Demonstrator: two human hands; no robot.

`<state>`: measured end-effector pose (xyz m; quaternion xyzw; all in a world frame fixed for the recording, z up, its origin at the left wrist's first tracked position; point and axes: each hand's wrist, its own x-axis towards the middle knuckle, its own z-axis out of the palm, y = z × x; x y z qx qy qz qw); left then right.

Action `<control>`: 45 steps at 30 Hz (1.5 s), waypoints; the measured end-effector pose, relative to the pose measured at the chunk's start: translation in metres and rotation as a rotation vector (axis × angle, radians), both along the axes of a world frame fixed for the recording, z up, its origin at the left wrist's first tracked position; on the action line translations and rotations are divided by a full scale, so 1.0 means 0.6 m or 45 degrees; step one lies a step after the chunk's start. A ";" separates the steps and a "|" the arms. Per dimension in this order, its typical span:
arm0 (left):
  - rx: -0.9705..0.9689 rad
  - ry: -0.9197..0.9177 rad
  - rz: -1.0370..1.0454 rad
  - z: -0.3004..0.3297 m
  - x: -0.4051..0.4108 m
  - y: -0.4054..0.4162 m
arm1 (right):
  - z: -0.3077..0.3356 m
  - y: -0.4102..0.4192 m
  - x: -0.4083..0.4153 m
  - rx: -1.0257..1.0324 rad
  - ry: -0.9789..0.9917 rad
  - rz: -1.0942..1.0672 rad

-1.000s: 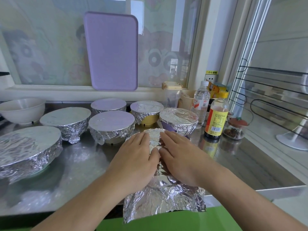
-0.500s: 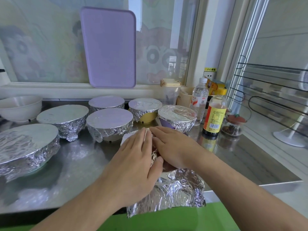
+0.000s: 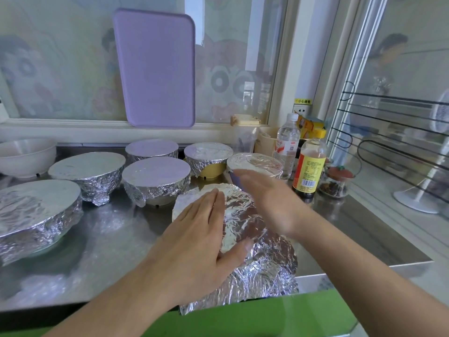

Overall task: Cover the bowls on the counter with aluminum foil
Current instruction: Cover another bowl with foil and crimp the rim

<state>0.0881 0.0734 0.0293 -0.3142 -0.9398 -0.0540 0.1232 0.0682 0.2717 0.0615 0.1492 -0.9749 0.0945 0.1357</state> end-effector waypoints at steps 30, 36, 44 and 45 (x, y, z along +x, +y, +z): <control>0.018 0.210 0.010 -0.022 -0.095 0.018 | -0.052 -0.045 0.024 -0.084 -0.056 -0.076; 0.193 0.268 0.037 -0.025 -0.079 0.023 | -0.048 -0.041 -0.018 0.261 -0.053 0.111; 0.138 0.109 0.098 -0.026 -0.019 0.038 | -0.054 -0.024 -0.026 0.174 -0.089 0.174; 0.218 0.058 0.103 -0.024 -0.017 0.036 | -0.056 -0.020 -0.027 0.127 -0.119 0.151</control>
